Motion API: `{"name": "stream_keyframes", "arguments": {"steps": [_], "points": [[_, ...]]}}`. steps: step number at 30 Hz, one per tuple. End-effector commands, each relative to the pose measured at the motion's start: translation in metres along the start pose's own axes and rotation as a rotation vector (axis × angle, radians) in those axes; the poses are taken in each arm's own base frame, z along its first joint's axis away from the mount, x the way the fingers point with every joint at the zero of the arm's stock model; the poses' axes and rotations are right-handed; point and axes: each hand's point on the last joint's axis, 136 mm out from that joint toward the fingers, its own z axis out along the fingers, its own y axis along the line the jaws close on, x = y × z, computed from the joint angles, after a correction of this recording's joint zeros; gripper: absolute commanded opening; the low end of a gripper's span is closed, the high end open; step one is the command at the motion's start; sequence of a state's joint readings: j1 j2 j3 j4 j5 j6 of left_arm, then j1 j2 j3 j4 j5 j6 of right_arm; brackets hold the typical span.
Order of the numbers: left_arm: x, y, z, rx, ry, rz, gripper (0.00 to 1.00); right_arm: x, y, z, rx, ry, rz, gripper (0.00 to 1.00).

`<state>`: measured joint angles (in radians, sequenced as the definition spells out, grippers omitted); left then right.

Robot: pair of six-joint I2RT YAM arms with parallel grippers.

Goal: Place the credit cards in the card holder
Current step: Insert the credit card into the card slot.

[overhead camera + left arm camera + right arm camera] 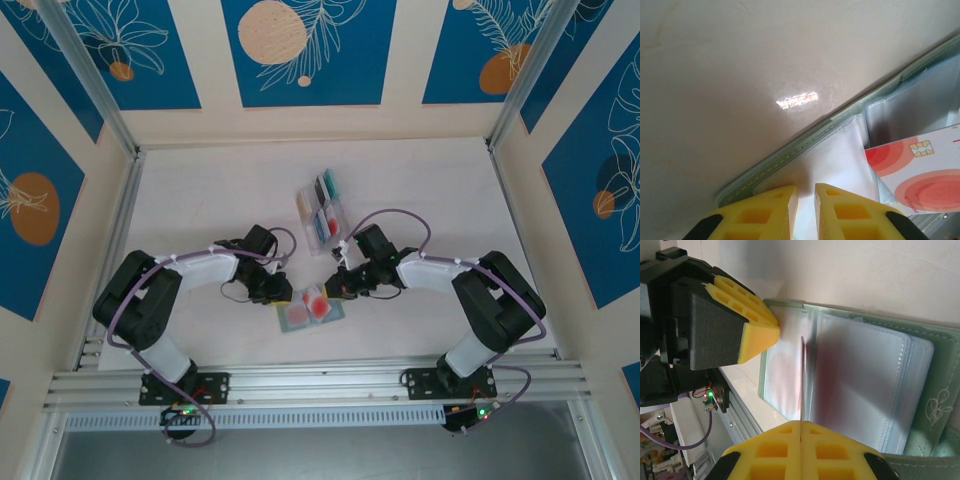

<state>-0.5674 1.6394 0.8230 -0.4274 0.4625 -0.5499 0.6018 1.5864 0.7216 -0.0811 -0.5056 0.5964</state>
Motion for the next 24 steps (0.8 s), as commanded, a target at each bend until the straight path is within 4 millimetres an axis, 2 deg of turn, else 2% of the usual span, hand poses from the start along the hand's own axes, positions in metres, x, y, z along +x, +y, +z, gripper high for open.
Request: {"name": "stream_keyframes", "arguments": {"steps": [1, 9, 19, 24], "points": [[0.014, 0.019, 0.008, -0.062, 0.037, -0.020, 0.19, 0.005, -0.002, 0.003, -0.023, 0.026, 0.026, 0.00], [0.015, 0.019, 0.009, -0.058, 0.038, -0.022, 0.19, 0.002, -0.004, 0.009, -0.038, 0.032, 0.042, 0.00], [0.018, 0.020, 0.011, -0.052, 0.040, -0.028, 0.19, -0.012, -0.008, 0.014, -0.012, -0.046, 0.076, 0.00], [0.018, 0.020, 0.011, -0.049, 0.038, -0.028, 0.19, -0.011, -0.010, 0.020, 0.022, -0.069, 0.078, 0.00]]}}
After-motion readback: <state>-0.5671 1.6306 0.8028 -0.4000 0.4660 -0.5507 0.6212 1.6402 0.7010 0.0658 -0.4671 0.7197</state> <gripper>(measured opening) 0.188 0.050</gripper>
